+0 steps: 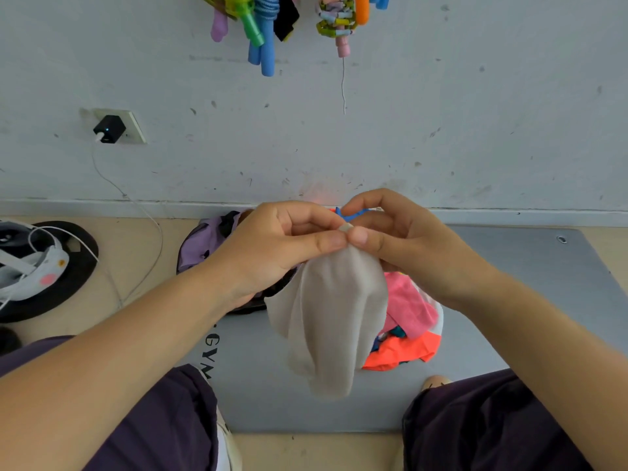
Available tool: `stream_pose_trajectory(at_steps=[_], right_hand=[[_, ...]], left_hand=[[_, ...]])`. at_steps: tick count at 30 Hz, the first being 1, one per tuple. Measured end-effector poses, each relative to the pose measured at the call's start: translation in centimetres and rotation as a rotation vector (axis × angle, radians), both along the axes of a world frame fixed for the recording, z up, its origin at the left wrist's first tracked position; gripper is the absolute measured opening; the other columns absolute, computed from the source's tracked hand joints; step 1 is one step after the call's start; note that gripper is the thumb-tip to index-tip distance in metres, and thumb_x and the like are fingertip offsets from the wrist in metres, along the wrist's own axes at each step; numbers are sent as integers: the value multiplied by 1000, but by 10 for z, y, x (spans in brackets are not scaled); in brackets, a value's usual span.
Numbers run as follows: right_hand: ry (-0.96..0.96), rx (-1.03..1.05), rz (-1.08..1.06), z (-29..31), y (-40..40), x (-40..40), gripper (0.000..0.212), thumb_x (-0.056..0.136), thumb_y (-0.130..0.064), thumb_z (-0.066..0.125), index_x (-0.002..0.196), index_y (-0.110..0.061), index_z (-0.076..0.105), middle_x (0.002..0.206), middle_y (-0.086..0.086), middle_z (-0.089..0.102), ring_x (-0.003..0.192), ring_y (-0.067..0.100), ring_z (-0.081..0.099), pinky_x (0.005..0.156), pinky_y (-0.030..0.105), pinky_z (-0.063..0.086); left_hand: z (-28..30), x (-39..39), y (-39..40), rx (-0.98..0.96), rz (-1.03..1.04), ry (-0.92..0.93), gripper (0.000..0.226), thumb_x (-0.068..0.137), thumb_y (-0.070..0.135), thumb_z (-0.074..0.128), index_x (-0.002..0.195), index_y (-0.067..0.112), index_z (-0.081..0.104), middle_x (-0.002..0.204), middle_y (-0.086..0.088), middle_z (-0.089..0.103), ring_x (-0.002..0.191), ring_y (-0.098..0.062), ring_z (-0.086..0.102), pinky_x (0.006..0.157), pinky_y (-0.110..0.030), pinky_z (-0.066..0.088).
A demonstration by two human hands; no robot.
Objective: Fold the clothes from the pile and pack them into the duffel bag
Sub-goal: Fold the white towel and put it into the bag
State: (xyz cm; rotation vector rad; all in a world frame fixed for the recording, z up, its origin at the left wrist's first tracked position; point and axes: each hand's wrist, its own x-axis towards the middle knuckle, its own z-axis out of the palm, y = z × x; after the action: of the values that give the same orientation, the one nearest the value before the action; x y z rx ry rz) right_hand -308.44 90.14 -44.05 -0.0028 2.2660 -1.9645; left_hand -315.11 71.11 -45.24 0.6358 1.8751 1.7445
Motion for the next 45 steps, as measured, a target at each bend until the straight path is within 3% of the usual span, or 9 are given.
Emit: stream_pose_trajectory(at_steps=[4, 6, 11, 16, 22, 26, 28, 35, 45], right_hand=[[-38, 167, 68, -5, 7, -3, 20, 81, -21, 75, 98, -13, 67, 88, 12, 63, 73, 27, 60, 74, 56, 53], [-75, 222, 138, -11, 7, -4, 18, 82, -18, 75, 97, -12, 68, 92, 6, 68, 73, 27, 64, 78, 48, 56], [-93, 261, 125, -19, 5, -8, 18, 87, -15, 70, 96, -1, 63, 89, 15, 67, 74, 20, 62, 76, 45, 56], [68, 366, 60, -20, 6, -11, 10, 87, -15, 71, 88, -8, 64, 74, -9, 60, 64, 2, 52, 66, 17, 45], [108, 397, 23, -19, 9, -13, 12, 82, -17, 76, 82, -17, 65, 66, -16, 56, 49, -1, 45, 52, 6, 35], [35, 649, 64, -23, 37, -17, 16, 82, -23, 77, 81, -14, 63, 78, 1, 56, 58, 1, 44, 61, 14, 38], [-3, 805, 2, -26, 55, -21, 19, 82, -25, 76, 85, -11, 64, 84, 7, 60, 66, 9, 45, 69, 25, 42], [88, 965, -203, -24, 73, -22, 6, 85, -20, 70, 89, -21, 65, 75, -19, 53, 69, 1, 49, 60, 14, 34], [238, 1006, -242, -19, 69, -25, 7, 87, -8, 68, 92, -6, 73, 87, 5, 62, 84, 23, 56, 74, 27, 38]], left_hand=[[4, -6, -6, -139, 70, 271, 12, 84, 10, 73, 85, 22, 74, 81, 12, 74, 68, 1, 65, 67, -15, 49], [8, -8, -9, -117, 105, 230, 12, 86, 3, 69, 86, 15, 70, 74, 9, 71, 56, -1, 60, 53, -18, 50], [9, -12, -12, -72, 83, 168, 9, 91, -2, 62, 90, 7, 64, 82, -6, 66, 72, -14, 63, 66, -27, 59], [1, -17, -17, -392, 27, 446, 4, 87, 22, 72, 90, 25, 73, 76, 9, 69, 69, -11, 66, 68, -24, 51], [-2, -27, -16, -93, 217, 233, 13, 91, 11, 65, 98, 8, 76, 95, -18, 72, 74, -22, 72, 67, -29, 60], [-5, -42, -32, 55, 323, 181, 14, 91, 13, 66, 91, 20, 78, 93, -2, 75, 81, -15, 70, 67, -28, 60], [-9, -52, -46, 20, 377, 223, 13, 91, 17, 67, 91, 24, 78, 93, 3, 76, 81, -13, 69, 65, -29, 61], [-31, -66, -65, -199, 381, 225, 15, 87, 21, 72, 85, 36, 76, 88, 15, 76, 72, -6, 71, 55, -21, 57], [-47, -68, -69, -371, 326, 227, 13, 88, 23, 72, 96, 32, 77, 96, 7, 77, 85, -22, 72, 64, -38, 62]])
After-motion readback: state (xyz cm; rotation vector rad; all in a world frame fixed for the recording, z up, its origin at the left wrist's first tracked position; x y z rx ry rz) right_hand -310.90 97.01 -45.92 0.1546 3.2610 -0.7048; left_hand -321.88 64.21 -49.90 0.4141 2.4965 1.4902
